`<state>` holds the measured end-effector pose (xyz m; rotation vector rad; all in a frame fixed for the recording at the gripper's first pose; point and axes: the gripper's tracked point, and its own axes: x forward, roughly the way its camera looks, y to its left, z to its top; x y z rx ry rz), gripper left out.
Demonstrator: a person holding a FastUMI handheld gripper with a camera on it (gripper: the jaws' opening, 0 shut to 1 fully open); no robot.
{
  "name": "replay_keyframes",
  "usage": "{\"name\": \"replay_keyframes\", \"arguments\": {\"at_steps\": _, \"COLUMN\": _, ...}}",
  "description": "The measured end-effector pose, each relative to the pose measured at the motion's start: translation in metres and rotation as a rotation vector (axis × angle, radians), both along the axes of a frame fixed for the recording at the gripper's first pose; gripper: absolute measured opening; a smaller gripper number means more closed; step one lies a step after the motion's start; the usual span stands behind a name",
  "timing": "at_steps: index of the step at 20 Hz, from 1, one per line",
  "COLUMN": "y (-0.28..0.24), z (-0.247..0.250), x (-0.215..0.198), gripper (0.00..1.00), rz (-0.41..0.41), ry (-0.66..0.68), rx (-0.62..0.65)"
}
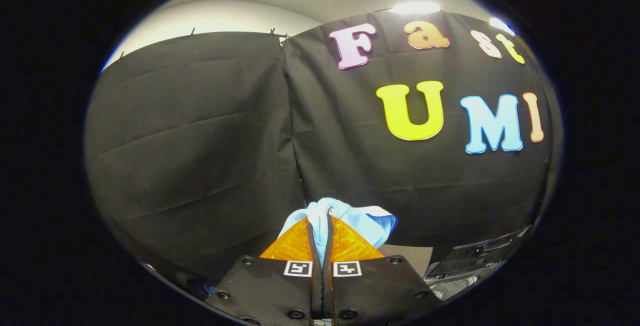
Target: Put the clothes into the washing machine and then close the washing machine lid.
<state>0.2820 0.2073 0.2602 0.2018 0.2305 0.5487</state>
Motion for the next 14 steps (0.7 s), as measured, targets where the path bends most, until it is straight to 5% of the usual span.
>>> {"name": "replay_keyframes", "arguments": {"at_steps": 14, "y": -0.238, "z": -0.014, "x": 0.004, "gripper": 0.01, "rz": -0.355, "ry": 0.008, "rx": -0.02}}
